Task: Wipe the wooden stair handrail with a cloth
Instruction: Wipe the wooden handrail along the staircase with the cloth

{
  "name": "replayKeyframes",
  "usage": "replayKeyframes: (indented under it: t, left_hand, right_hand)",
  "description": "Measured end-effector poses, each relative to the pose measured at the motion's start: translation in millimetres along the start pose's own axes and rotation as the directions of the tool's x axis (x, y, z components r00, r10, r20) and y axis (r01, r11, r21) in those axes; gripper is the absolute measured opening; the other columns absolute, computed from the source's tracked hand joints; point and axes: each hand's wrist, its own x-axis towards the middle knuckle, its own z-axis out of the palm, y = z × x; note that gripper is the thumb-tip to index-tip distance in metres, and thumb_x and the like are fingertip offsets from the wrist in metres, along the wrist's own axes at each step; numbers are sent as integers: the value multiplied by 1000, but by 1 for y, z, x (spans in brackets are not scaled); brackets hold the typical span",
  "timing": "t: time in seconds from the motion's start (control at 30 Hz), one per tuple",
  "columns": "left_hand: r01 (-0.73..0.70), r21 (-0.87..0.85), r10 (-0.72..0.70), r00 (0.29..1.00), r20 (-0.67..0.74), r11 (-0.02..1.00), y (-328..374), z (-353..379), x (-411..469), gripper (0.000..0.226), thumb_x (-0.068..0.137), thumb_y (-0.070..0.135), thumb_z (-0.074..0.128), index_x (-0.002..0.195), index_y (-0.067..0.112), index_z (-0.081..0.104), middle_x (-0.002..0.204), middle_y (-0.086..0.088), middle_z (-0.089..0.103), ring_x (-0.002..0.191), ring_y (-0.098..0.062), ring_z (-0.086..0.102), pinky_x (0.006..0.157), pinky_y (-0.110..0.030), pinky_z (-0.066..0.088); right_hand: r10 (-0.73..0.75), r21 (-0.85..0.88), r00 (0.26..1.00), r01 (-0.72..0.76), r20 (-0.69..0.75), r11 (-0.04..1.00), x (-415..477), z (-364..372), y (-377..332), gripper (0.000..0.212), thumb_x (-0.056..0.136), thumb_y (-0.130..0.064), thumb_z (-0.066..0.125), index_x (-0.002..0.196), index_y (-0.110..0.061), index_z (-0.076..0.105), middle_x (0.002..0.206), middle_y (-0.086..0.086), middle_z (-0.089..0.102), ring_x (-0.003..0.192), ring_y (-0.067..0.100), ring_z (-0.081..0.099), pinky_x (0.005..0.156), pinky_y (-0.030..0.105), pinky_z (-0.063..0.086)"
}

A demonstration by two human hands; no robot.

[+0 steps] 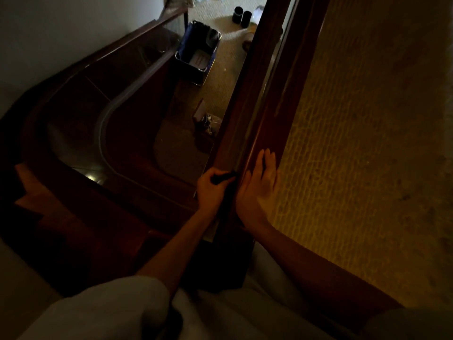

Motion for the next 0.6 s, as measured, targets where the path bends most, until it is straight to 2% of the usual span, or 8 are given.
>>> replayKeyframes:
  t: [0.1, 0.23, 0.3, 0.37, 0.4, 0.47, 0.53, 0.6]
  left_hand:
    - [33, 66, -34, 999, 14, 997, -5, -15, -17, 17, 83, 7, 74, 75, 16, 63, 78, -1, 68, 78, -15, 67, 69, -28, 54]
    - [-81, 155, 72, 996, 59, 985, 11, -23, -32, 16, 83, 3, 73, 77, 13, 62, 81, -1, 66, 83, -18, 65, 74, -28, 53]
    - [-94, 54, 94, 995, 13, 994, 28, -21, -41, 14, 82, 7, 74, 83, 16, 63, 87, 2, 66, 85, -16, 64, 66, -20, 52]
    - [-102, -92, 100, 995, -26, 990, 48, -15, -51, 16, 83, 11, 75, 87, 22, 64, 91, 6, 66, 84, -11, 65, 60, -16, 53]
    - [-106, -156, 105, 994, -15, 982, 57, -10, -56, 15, 84, 14, 74, 90, 24, 64, 93, 7, 67, 84, -11, 66, 63, -19, 55]
    - [-82, -272, 101, 993, 59, 959, 70, 3, -69, 10, 89, 21, 69, 98, 24, 65, 99, 3, 69, 89, -14, 69, 74, -28, 58]
    - [-43, -328, 98, 984, 151, 944, 76, 19, -81, 13, 95, 23, 60, 106, 20, 65, 106, -3, 69, 99, -20, 67, 84, -33, 56]
    - [-34, -312, 101, 974, 201, 950, 76, 32, -95, 21, 97, 22, 55, 117, 18, 62, 112, -5, 66, 104, -22, 64, 85, -33, 54]
  right_hand:
    - [7, -18, 1000, -7, 10, 1000, 1, -4, -4, 51, 100, -17, 47, 148, -3, 36, 156, 14, 34, 147, 27, 25, 119, 47, 25]
    - [-37, 26, 999, 38, -9, 999, -3, -15, -5, 48, 101, -16, 48, 145, -1, 41, 153, 17, 37, 145, 31, 30, 117, 49, 28]
    - [-37, 96, 994, 27, 102, 995, -1, -21, -1, 50, 105, -22, 40, 151, -5, 29, 160, 14, 22, 150, 27, 15, 121, 46, 15]
    - [-56, 314, 983, -1, 173, 949, -1, -29, 1, 48, 106, -27, 37, 151, -9, 32, 160, 12, 21, 150, 26, 13, 122, 43, 13]
    - [-42, 477, 980, -57, 195, 877, -4, -38, 0, 45, 106, -29, 36, 148, -12, 38, 157, 11, 30, 148, 26, 20, 120, 40, 21]
    - [52, 757, 959, -254, 280, 602, -14, -56, -4, 40, 106, -34, 34, 142, -21, 46, 142, 3, 49, 136, 21, 42, 102, 23, 41]
    - [138, 846, 912, -410, 386, 342, -24, -70, -4, 44, 104, -43, 33, 143, -24, 43, 139, 1, 52, 126, 16, 49, 91, 15, 41]
    - [180, 883, 902, -424, 391, 204, -26, -80, 1, 54, 101, -47, 35, 148, -20, 39, 144, 7, 48, 125, 16, 51, 94, 21, 44]
